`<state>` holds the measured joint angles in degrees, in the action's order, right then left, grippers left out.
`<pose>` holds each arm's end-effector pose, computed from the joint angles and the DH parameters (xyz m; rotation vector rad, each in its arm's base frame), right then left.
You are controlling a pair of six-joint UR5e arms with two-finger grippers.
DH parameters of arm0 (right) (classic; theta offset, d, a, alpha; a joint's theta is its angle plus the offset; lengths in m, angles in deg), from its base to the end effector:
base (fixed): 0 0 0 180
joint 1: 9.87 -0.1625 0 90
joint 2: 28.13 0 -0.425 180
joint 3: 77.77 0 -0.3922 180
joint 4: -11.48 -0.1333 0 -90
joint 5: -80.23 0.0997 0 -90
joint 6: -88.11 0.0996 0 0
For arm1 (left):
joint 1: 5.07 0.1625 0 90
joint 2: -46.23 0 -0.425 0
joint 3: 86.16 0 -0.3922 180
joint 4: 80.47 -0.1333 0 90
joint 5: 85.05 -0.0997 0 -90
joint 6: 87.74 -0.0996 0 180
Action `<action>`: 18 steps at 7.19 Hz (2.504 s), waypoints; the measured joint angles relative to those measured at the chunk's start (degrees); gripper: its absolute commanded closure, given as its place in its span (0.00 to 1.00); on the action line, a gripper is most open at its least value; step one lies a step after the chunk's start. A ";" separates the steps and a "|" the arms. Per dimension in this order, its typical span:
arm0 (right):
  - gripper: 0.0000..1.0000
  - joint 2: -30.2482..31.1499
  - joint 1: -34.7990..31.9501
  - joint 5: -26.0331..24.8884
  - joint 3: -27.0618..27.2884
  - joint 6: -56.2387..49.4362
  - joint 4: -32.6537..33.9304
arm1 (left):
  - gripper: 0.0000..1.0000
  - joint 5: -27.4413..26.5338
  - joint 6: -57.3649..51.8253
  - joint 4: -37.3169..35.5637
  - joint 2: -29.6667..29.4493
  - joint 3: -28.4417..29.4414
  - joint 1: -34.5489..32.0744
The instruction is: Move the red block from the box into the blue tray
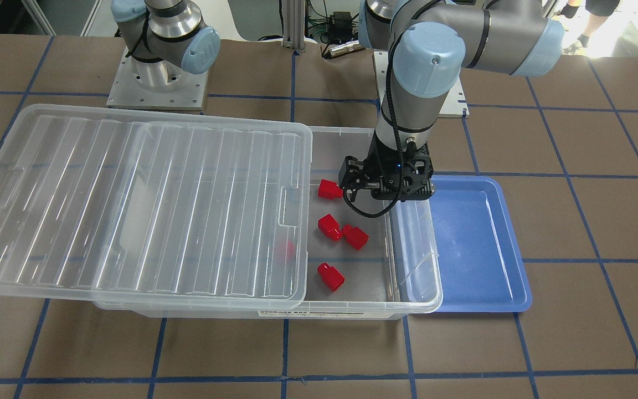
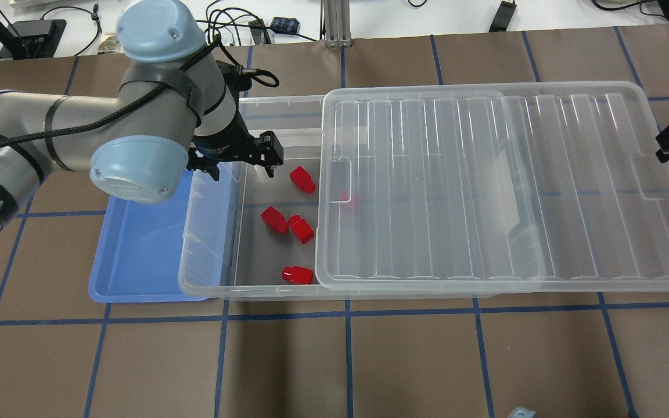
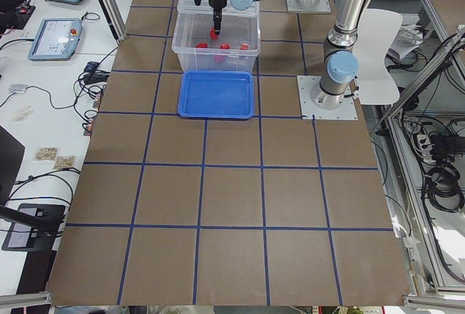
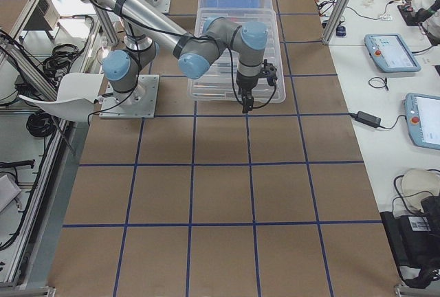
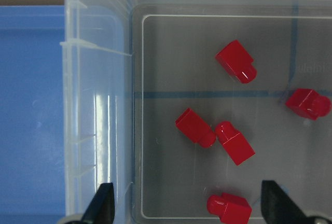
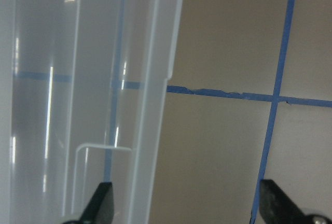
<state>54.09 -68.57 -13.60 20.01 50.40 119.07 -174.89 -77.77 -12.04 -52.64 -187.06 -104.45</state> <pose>-0.1716 -0.5259 0.3826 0.1696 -3.0617 -0.0133 -0.2194 -0.5084 0.3533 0.0161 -3.1332 0.0478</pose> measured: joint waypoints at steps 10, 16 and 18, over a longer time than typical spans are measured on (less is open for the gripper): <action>0.00 4.81 -17.20 0.09 -4.64 20.76 -8.12 | 0.00 2.14 3.02 -4.10 -9.30 -3.79 -1.19; 0.00 6.92 -17.72 1.55 -4.89 23.48 -9.90 | 0.04 1.93 33.64 -8.06 -11.99 -4.00 -1.01; 0.00 8.89 -18.73 4.51 -4.84 25.62 -11.37 | 0.10 1.90 40.65 -9.62 -13.18 -4.20 -1.12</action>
<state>62.98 -87.30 -9.09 15.17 76.02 107.69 -172.99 -37.12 -21.66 -65.82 -191.25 -105.57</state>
